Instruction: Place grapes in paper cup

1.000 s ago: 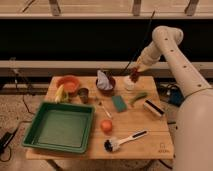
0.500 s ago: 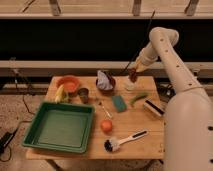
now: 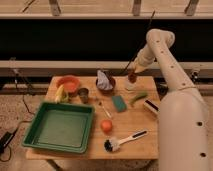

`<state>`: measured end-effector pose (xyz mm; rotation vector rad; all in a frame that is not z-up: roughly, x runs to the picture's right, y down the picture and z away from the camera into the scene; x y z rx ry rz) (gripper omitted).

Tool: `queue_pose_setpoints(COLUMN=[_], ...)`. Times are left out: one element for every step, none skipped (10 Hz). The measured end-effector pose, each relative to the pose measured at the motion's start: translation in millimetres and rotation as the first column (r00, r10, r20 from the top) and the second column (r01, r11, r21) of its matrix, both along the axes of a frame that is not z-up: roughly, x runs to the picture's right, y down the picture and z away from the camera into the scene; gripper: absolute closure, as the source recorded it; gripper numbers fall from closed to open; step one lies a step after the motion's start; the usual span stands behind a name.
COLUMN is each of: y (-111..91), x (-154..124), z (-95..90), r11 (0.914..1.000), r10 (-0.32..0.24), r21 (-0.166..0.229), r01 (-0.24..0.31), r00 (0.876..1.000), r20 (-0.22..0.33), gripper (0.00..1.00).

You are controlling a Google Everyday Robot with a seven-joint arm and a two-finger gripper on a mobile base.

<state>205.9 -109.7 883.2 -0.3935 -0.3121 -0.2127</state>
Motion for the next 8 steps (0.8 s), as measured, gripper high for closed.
queue_pose_setpoints(y=[0.0, 0.3, 0.5, 0.1, 0.1, 0.1, 0.0, 0.1], x=[0.2, 1.1, 1.5, 0.3, -0.3, -0.4, -0.4, -0.6], z=[0.0, -0.1, -0.1, 0.0, 0.1, 0.2, 0.1, 0.2], r11=[1.0, 1.0, 1.0, 1.0, 1.0, 1.0, 1.0, 1.0], r10=[0.0, 0.001, 0.001, 0.0, -0.001, -0.001, -0.001, -0.001], r21=[0.0, 0.0, 0.0, 0.0, 0.0, 0.0, 0.0, 0.0], r01=[0.0, -0.001, -0.001, 0.0, 0.001, 0.001, 0.001, 0.001], r00=[1.0, 1.0, 1.0, 1.0, 1.0, 1.0, 1.0, 1.0], r20=[0.001, 0.0, 0.0, 0.001, 0.001, 0.001, 0.001, 0.002], gripper=[0.24, 0.24, 0.24, 0.24, 0.24, 0.24, 0.24, 0.24])
